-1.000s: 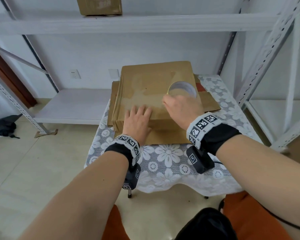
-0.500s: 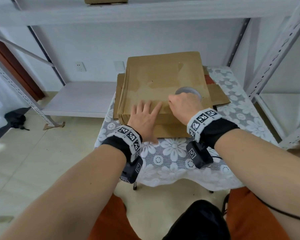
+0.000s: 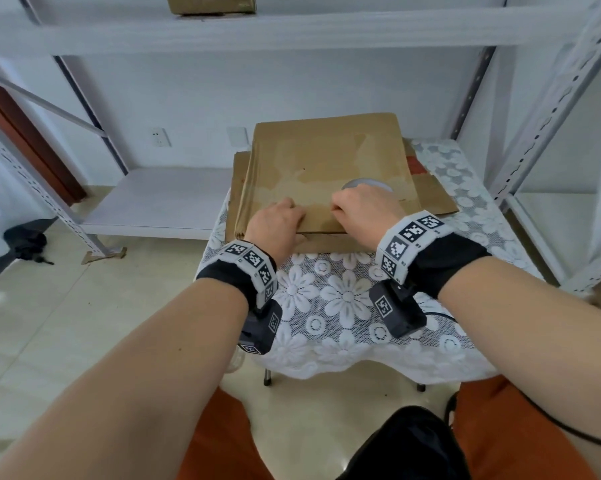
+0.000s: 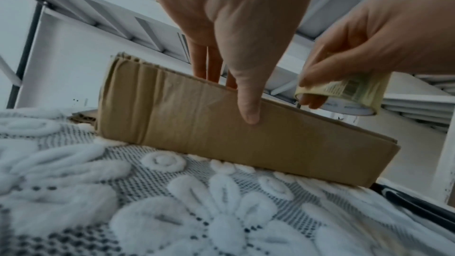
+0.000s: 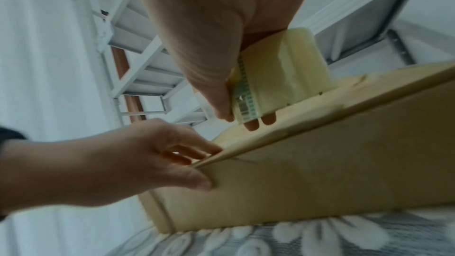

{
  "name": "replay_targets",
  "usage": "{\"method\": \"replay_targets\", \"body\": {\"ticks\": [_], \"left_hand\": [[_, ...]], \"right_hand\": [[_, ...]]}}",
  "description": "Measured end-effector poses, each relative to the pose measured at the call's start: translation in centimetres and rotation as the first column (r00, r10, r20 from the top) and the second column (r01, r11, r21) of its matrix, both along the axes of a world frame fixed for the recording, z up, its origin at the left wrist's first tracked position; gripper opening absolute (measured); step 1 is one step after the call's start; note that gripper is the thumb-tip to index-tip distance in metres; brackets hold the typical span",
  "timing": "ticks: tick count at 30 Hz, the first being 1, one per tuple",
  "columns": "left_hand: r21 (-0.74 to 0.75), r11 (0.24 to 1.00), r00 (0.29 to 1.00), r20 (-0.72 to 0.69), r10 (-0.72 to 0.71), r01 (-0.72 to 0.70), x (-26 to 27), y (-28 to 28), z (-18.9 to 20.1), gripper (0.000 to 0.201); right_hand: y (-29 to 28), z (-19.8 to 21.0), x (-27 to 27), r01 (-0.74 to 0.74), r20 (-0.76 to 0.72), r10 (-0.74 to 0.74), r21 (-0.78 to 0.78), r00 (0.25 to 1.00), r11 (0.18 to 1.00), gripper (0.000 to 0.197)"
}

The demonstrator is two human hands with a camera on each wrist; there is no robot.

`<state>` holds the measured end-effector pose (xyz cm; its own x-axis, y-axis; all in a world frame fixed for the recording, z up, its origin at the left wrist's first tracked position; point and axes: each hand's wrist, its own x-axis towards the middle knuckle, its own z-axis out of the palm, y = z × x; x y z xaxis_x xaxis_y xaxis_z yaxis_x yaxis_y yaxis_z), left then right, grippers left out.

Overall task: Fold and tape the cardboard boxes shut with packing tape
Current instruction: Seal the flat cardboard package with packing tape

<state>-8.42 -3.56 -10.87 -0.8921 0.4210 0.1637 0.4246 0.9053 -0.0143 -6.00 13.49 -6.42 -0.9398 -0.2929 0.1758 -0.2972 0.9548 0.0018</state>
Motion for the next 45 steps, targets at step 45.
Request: {"method": "replay_targets", "body": {"ticks": [45], "left_hand": [[0.637,0.766,0.995,0.026,0.096,-0.090,1.4,-6.8,-3.3,0.030]], "right_hand": [[-9.9,2.5,0.4,-0.003,0.532,0.029,-0.050,0.846,0.999,0.026]]}}
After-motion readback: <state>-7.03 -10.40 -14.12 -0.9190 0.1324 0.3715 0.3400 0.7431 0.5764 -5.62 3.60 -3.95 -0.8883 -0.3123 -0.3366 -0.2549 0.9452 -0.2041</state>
